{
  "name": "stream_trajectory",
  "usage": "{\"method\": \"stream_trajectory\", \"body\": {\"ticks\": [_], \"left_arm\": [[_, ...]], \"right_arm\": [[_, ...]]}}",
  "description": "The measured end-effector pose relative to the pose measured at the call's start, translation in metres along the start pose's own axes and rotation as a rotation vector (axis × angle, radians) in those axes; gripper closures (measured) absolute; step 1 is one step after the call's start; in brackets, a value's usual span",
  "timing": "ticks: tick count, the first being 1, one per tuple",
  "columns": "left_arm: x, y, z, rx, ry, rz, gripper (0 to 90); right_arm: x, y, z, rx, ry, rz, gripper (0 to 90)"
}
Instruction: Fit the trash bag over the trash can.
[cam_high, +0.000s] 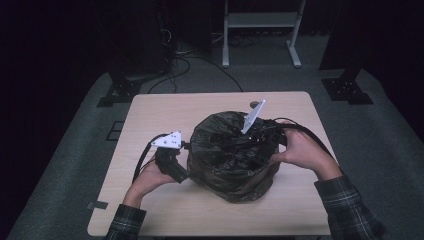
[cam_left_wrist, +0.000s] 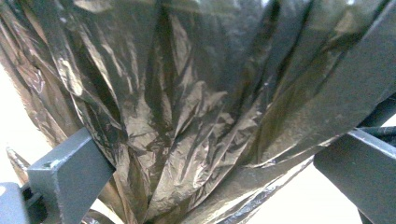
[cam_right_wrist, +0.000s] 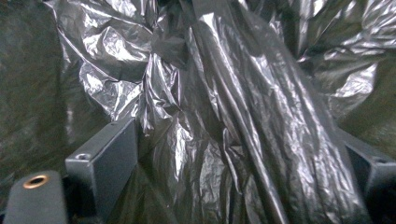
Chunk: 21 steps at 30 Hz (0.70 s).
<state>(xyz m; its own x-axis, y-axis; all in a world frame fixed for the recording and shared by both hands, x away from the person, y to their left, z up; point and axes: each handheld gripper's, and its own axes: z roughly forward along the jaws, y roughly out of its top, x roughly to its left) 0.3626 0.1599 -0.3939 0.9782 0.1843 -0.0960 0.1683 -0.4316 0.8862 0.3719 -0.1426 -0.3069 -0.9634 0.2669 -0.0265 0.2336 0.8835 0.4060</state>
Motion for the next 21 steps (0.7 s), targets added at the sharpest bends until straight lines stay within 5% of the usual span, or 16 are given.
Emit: {"method": "stream_trajectory", "body": {"ticks": [3, 10, 21], "left_arm": [[0.0, 0.0, 0.001, -0.001, -0.001, -0.002, 0.0], [-0.001, 0.0, 0.003, 0.0, -0.006, -0.003, 0.0], [0.0, 0.002, 0.003, 0.0, -0.002, 0.004, 0.0]], "right_arm": [[-0.001, 0.002, 0.003, 0.053, 0.036, 0.021, 11.9], [0.0, 0.007, 0.005, 0.145, 0.025, 0.025, 10.5], [-0.001, 0.024, -0.03, -0.024, -0.048, 0.018, 10.3]]}}
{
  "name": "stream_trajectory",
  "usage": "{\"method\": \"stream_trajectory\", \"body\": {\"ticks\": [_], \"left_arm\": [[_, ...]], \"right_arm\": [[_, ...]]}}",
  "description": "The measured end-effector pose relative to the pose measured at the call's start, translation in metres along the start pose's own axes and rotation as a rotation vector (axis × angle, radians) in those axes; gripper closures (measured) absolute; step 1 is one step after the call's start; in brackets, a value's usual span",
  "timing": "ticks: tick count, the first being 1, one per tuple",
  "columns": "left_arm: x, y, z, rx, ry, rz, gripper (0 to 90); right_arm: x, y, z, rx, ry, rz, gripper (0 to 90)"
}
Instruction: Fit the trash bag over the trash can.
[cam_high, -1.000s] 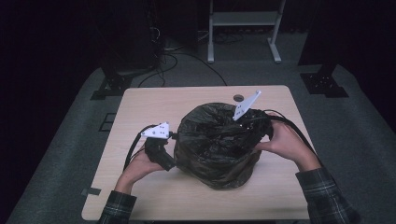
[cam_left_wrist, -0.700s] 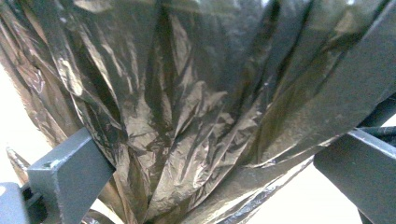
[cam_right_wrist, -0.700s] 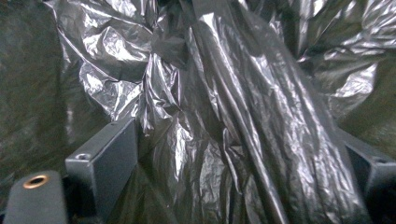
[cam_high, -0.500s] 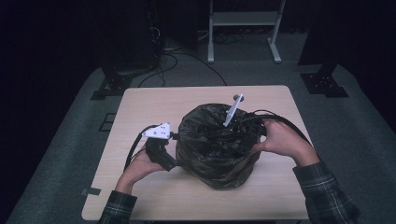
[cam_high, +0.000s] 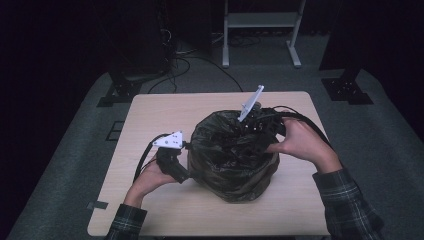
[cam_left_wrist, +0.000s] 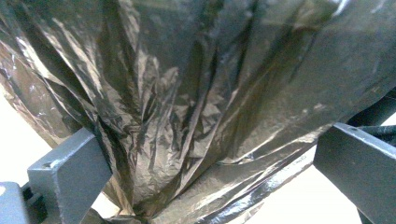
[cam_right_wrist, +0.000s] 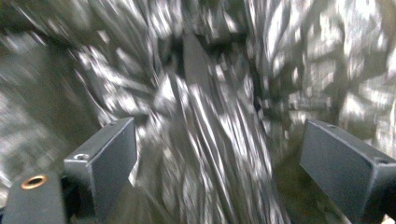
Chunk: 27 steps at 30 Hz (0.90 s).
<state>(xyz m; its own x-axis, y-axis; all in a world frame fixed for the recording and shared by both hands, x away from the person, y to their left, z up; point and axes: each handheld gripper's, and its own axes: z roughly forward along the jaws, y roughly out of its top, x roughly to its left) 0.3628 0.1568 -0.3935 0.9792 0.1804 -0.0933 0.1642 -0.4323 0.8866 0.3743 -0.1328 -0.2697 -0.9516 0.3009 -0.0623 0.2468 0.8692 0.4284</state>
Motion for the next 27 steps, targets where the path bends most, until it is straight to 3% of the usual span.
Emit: {"method": "stream_trajectory", "body": {"ticks": [7, 10, 16, 27], "left_arm": [[0.0, 0.0, -0.001, -0.002, -0.002, 0.001, 0.0], [0.0, 0.001, -0.001, -0.002, -0.002, 0.002, 0.0], [-0.001, 0.001, -0.001, -0.009, -0.003, 0.004, 0.0], [-0.002, 0.002, 0.0, -0.005, -0.01, 0.015, 0.0]], "right_arm": [[0.002, 0.023, 0.013, -0.017, 0.036, -0.016, 10.2], [0.0, 0.037, 0.029, -0.005, 0.038, -0.022, 10.1], [-0.011, 0.056, 0.054, 0.025, -0.001, -0.014, 10.0], [-0.021, 0.061, 0.082, 0.071, -0.022, 0.011, 9.9]]}}
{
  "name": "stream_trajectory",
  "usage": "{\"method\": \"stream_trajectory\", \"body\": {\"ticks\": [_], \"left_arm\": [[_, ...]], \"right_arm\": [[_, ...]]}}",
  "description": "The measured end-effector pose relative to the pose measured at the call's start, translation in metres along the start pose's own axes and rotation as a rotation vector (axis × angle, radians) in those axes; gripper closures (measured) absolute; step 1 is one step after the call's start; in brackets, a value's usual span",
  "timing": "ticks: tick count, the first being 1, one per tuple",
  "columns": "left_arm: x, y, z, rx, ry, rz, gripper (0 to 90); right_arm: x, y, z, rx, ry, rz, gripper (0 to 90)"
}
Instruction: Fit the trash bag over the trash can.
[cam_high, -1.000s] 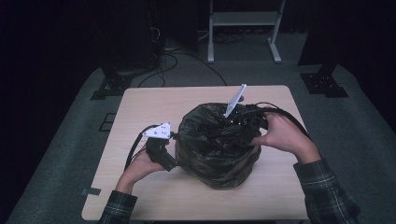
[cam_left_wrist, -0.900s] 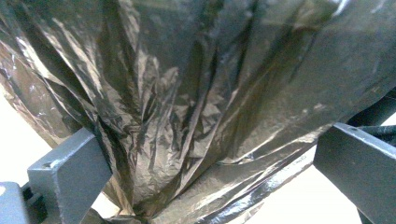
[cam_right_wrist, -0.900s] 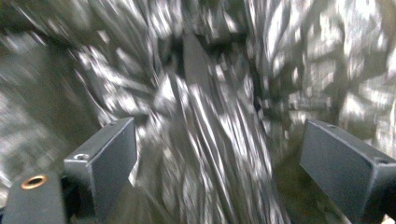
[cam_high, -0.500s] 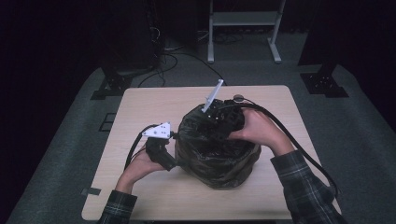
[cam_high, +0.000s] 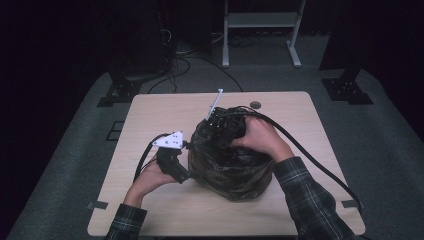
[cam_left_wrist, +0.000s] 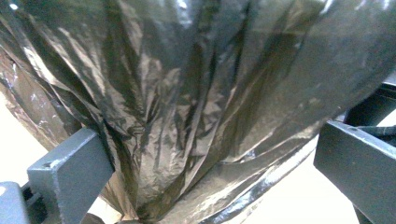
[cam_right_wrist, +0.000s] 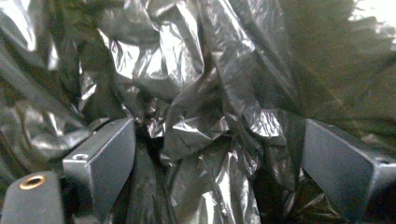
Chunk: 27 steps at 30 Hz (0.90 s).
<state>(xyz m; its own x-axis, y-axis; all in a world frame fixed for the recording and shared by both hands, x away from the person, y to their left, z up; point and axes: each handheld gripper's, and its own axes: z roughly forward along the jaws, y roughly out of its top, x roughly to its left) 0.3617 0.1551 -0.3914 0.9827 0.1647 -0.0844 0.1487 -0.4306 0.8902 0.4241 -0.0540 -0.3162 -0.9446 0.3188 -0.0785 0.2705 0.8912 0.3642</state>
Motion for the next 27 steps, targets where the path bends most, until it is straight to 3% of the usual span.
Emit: {"method": "stream_trajectory", "body": {"ticks": [9, 14, 18, 27], "left_arm": [[0.001, 0.0, 0.0, 0.008, -0.001, -0.001, 0.0], [0.001, 0.0, 0.0, 0.009, -0.002, -0.003, 0.0], [0.0, 0.0, 0.0, 0.006, -0.002, -0.006, 0.0], [0.0, 0.0, -0.002, -0.004, -0.003, -0.006, 0.0]], "right_arm": [[0.016, -0.006, -0.034, -0.098, 0.004, -0.017, 9.9], [0.032, -0.009, -0.049, -0.159, 0.032, -0.047, 9.9], [0.049, -0.006, -0.043, -0.144, 0.066, -0.073, 9.8], [0.058, -0.001, -0.013, -0.081, 0.083, -0.087, 9.7]]}}
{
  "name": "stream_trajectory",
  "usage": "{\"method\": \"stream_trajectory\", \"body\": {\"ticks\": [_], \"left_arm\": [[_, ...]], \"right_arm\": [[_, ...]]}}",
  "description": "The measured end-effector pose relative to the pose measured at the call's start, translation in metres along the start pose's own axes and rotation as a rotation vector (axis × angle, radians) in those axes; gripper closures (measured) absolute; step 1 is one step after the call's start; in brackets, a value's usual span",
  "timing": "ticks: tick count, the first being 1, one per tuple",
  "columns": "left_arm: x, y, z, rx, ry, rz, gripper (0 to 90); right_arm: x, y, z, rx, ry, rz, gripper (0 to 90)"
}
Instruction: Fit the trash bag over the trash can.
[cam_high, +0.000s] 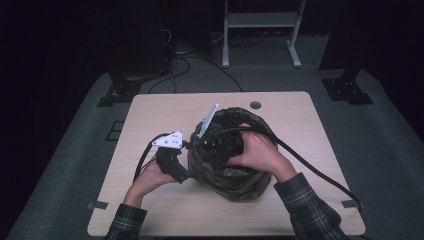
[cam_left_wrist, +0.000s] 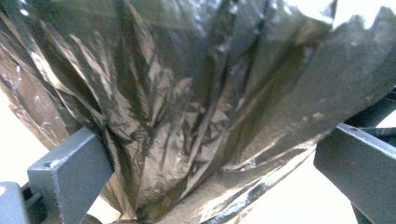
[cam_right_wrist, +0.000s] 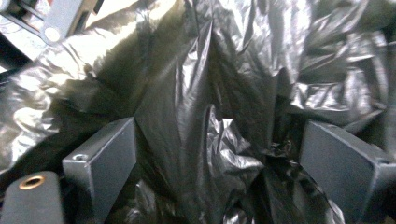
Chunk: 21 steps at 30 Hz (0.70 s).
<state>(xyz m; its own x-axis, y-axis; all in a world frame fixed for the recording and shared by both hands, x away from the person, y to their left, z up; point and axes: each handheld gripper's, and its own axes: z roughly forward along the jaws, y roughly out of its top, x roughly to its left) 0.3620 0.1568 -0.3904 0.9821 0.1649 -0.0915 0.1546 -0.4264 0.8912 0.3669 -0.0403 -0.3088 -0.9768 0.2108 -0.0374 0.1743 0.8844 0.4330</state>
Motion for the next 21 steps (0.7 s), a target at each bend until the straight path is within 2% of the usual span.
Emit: {"method": "stream_trajectory", "body": {"ticks": [3, 6, 11, 16, 17, 20, 21], "left_arm": [[0.0, 0.0, -0.001, -0.005, -0.001, 0.0, 0.0], [0.0, 0.0, -0.001, -0.002, 0.0, 0.003, 0.0], [0.001, 0.001, -0.001, -0.003, 0.001, 0.001, 0.0], [0.001, 0.001, -0.001, -0.007, 0.002, 0.001, 0.0], [0.002, 0.001, -0.001, -0.007, 0.001, 0.001, 0.0], [0.002, 0.002, -0.002, -0.007, 0.001, 0.001, 0.0], [0.002, 0.002, -0.002, -0.007, 0.001, 0.0, 0.0]], "right_arm": [[0.0, 0.0, 0.003, 0.009, 0.002, -0.002, 9.7], [-0.001, 0.0, -0.001, -0.003, -0.003, 0.004, 9.6], [-0.007, -0.005, -0.014, -0.019, -0.035, 0.026, 9.6], [-0.011, -0.013, -0.031, -0.064, -0.056, 0.043, 9.6], [-0.013, -0.017, -0.034, -0.082, -0.056, 0.054, 9.6], [-0.016, -0.027, -0.041, -0.083, -0.077, 0.073, 9.5], [-0.018, -0.032, -0.045, -0.104, -0.077, 0.082, 9.5]]}}
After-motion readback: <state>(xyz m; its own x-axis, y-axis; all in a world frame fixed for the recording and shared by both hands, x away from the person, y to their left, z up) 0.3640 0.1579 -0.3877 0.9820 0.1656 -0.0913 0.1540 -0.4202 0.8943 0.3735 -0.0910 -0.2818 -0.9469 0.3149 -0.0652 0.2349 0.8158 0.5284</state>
